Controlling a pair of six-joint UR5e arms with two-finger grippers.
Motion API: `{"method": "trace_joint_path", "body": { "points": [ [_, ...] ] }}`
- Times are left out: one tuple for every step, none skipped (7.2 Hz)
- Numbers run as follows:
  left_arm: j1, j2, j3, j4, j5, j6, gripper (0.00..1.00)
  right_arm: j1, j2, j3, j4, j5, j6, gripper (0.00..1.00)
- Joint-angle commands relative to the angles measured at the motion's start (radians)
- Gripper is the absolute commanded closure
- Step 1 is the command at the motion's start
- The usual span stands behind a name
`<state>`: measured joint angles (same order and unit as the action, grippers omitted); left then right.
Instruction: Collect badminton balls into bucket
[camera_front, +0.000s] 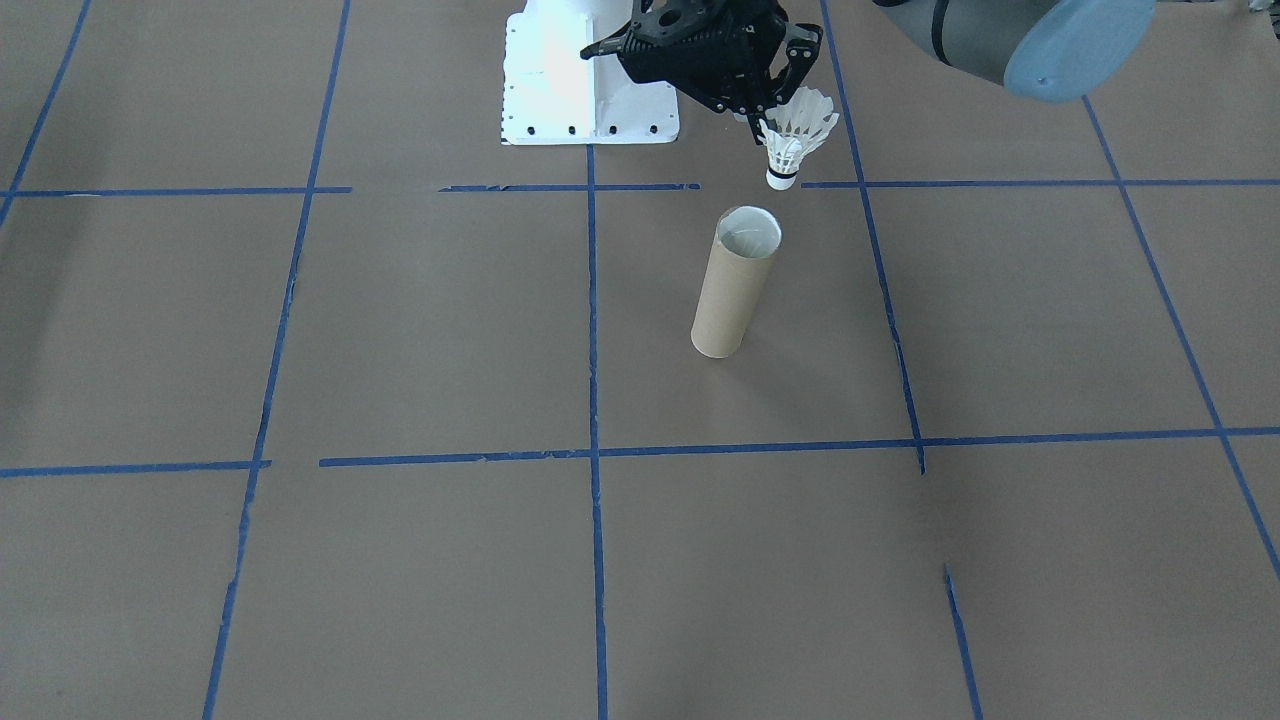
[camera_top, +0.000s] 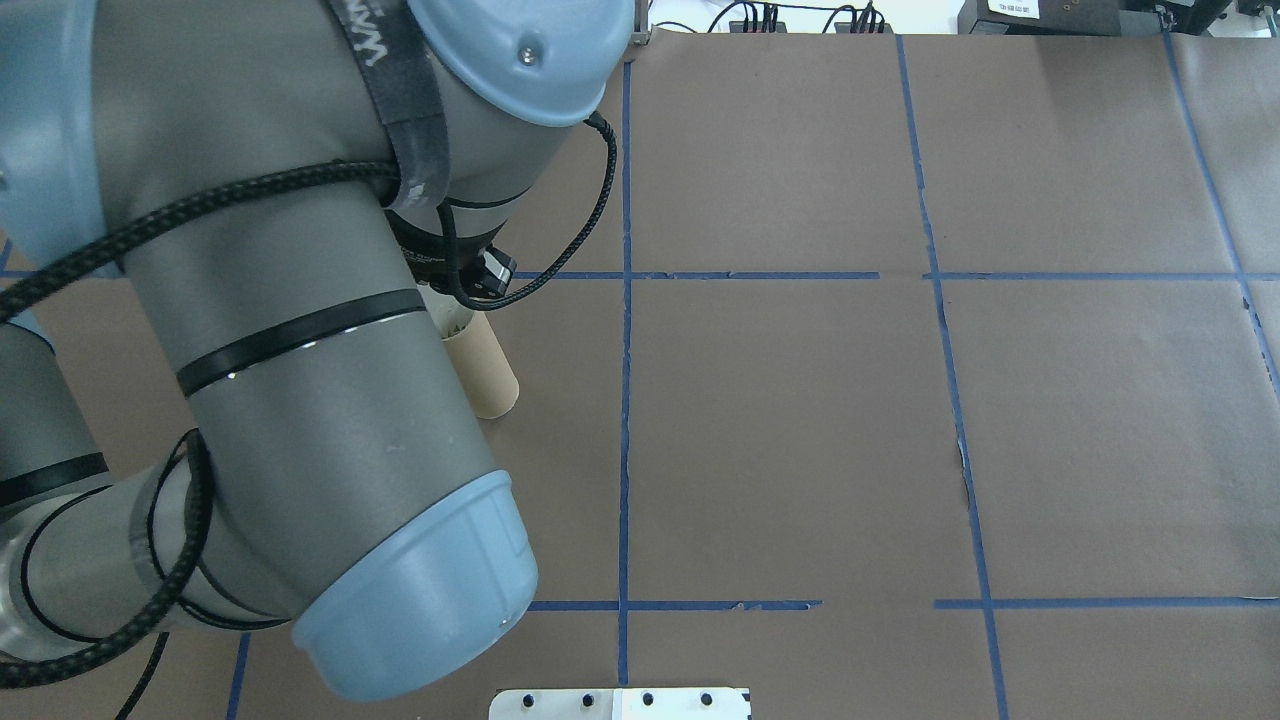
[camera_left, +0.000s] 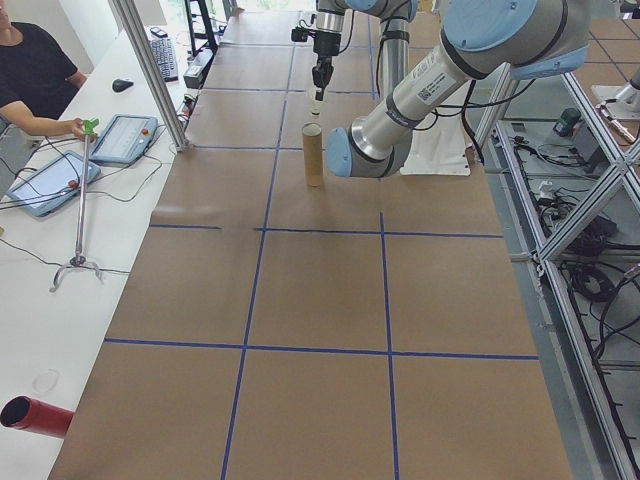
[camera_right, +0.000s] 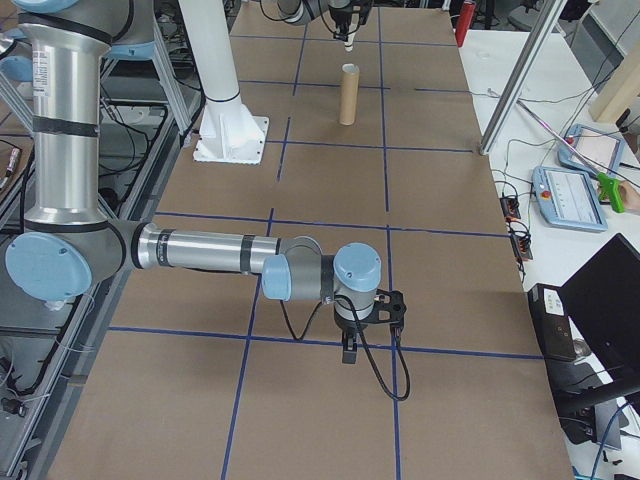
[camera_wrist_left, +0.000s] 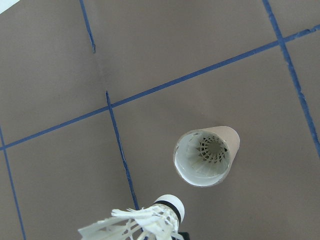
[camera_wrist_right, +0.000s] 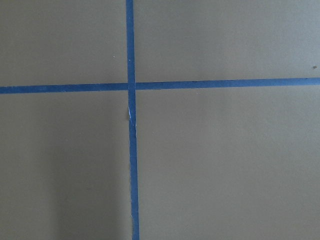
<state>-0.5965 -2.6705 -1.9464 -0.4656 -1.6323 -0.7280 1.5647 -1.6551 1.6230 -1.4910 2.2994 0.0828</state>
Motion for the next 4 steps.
{"method": "trace_joint_path", "body": {
  "points": [
    [0.003,-0.008,0.058,-0.017,0.023,0.004,1.0,0.0,0.0,0.0,0.0,0.0,0.0,0.0],
    [0.003,-0.008,0.078,-0.051,0.023,0.004,1.0,0.0,0.0,0.0,0.0,0.0,0.0,0.0],
    [0.003,-0.006,0.099,-0.083,0.023,0.005,1.0,0.0,0.0,0.0,0.0,0.0,0.0,0.0],
    [0.004,-0.005,0.118,-0.103,0.022,0.015,1.0,0.0,0.0,0.0,0.0,0.0,0.0,0.0]
  ]
}}
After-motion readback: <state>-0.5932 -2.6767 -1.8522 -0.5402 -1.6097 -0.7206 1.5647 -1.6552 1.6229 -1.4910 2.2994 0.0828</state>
